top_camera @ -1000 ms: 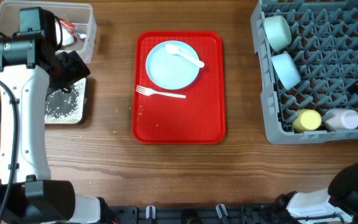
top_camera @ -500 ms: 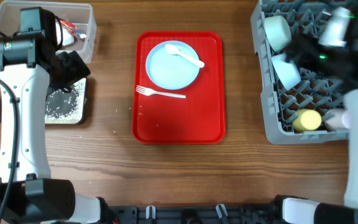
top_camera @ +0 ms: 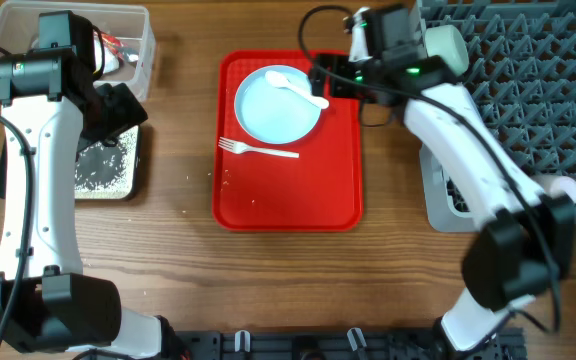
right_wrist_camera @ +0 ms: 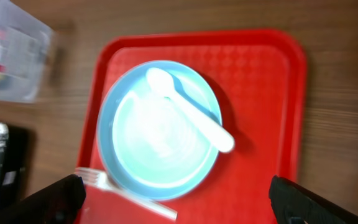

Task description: Sort waste into correct bins and load items into the dishwasher rack

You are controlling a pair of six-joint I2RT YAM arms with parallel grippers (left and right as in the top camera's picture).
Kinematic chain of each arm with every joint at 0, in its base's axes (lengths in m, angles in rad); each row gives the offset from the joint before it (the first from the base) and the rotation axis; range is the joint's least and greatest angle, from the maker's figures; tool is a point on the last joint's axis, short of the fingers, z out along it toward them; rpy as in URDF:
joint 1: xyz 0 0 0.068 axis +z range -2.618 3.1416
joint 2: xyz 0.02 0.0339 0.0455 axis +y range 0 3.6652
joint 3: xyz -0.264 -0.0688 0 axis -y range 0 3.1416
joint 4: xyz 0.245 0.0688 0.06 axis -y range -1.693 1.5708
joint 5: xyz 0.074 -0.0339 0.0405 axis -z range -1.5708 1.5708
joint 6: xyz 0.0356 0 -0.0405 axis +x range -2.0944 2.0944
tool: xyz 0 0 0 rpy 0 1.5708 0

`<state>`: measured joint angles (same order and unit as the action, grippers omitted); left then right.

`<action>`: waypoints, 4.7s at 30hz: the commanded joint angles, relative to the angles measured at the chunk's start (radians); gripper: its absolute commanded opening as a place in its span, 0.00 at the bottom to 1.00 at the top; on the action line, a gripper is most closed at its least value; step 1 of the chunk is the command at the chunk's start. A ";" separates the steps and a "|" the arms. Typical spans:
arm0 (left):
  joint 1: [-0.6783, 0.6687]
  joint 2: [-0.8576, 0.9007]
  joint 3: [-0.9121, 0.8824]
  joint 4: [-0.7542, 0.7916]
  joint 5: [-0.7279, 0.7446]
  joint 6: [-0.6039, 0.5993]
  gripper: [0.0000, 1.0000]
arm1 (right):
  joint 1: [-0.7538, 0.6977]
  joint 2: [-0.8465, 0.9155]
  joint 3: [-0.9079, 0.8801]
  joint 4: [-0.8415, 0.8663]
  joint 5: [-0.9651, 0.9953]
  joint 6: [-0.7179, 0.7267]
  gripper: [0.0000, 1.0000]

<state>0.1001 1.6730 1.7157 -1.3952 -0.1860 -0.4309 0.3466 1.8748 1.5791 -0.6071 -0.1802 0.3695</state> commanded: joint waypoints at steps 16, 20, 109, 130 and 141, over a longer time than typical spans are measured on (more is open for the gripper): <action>0.003 0.011 0.003 -0.016 -0.005 0.008 1.00 | 0.016 0.330 0.003 0.202 0.024 0.078 0.70; 0.003 0.011 0.003 -0.017 -0.005 0.008 1.00 | 0.015 0.349 0.003 0.201 0.030 0.078 0.65; 0.003 0.011 0.003 -0.037 -0.005 0.008 1.00 | -0.053 0.210 0.094 -0.588 0.068 -0.212 0.04; 0.003 0.011 0.003 -0.023 -0.005 0.008 1.00 | -0.368 -0.557 0.166 -0.827 0.294 -0.105 0.04; 0.003 0.011 0.003 0.009 -0.006 0.008 1.00 | -0.470 -0.613 0.017 -0.996 0.116 -0.221 0.04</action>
<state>0.1001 1.6749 1.7157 -1.3918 -0.1864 -0.4309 -0.1207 1.2545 1.6924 -1.5688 0.0162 0.1936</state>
